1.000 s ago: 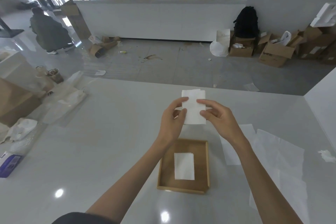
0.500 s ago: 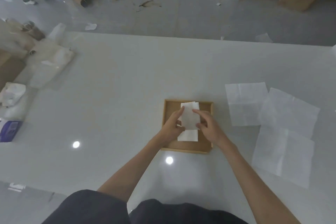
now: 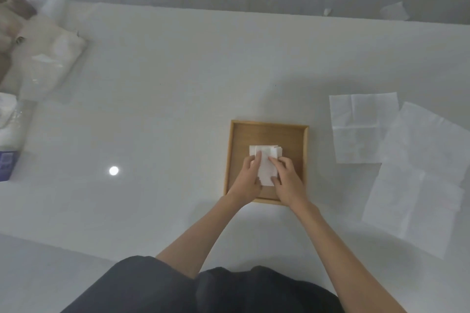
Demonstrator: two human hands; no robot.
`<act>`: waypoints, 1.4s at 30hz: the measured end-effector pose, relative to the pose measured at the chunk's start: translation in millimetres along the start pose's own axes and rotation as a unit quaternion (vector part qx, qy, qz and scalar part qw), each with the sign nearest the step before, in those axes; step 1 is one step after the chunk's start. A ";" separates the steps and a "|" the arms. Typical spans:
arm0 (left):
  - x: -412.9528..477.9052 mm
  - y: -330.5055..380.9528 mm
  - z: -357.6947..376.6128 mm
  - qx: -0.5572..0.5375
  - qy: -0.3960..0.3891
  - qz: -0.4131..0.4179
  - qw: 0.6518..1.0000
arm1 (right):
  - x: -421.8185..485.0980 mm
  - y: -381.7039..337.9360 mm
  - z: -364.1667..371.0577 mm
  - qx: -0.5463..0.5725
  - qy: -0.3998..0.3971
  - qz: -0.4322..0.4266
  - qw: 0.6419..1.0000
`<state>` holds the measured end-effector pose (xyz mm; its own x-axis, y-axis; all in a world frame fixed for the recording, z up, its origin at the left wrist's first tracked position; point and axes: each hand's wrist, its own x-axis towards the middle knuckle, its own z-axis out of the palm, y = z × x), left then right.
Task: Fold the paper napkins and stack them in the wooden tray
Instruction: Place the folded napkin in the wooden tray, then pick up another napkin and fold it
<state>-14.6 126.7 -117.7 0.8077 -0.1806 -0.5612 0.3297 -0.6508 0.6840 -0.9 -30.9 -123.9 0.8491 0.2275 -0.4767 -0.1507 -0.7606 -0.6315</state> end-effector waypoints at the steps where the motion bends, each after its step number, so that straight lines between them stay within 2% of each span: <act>1: 0.6 -0.4 0.7 0.023 0.010 -0.005 1.000 | -0.1 1.1 1.2 -0.020 0.009 -0.004 1.000; 3: 2.6 -0.1 0.9 0.069 0.043 -0.017 0.997 | -0.5 4.4 3.0 -0.055 0.037 -0.008 0.998; 6: 3.7 2.4 0.2 0.105 0.079 -0.042 0.990 | -1.9 8.0 5.2 -0.032 0.072 0.006 0.997; 11: 4.6 2.2 1.0 0.095 0.049 -0.040 0.993 | -3.4 8.0 6.0 0.016 0.045 0.040 0.998; 15: 6.7 8.3 0.5 0.088 0.073 -0.035 0.993 | -6.7 4.9 0.5 0.045 0.040 0.033 0.998; 17: 8.3 16.3 -1.1 0.113 0.123 -0.048 0.985 | -10.6 4.3 -9.7 0.064 0.094 0.024 0.993; 19: 15.5 33.1 -3.1 0.140 0.169 -0.019 0.975 | -16.0 9.7 -34.5 0.069 0.210 0.038 0.974; 21: 30.3 61.7 -2.3 0.159 0.203 0.042 0.965 | -18.7 26.9 -67.3 0.073 0.312 0.078 0.944; 24: 69.3 120.9 8.1 0.169 0.211 0.125 0.954 | -19.0 67.2 -116.4 0.107 0.382 0.186 0.899; 28: 147.1 187.5 33.4 0.196 0.149 0.164 0.955 | -13.1 111.4 -146.5 0.215 0.378 0.344 0.832; 30: 182.1 212.5 46.8 0.204 0.129 0.163 0.957 | -6.3 125.3 -144.3 0.259 0.361 0.391 0.806; 35: 248.4 247.5 68.3 0.236 0.094 0.133 0.958 | 11.3 146.1 -132.1 0.288 0.311 0.437 0.793; 42: 279.7 251.6 79.2 0.281 0.074 0.086 0.953 | 23.3 142.9 -141.8 0.323 0.320 0.436 0.776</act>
<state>255.5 -145.9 -139.5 0.9002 -0.2406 -0.3630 -0.0936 -0.9209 0.3783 69.1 -220.5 -138.6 0.3272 -0.7096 -0.6240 -0.8567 0.0558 -0.5127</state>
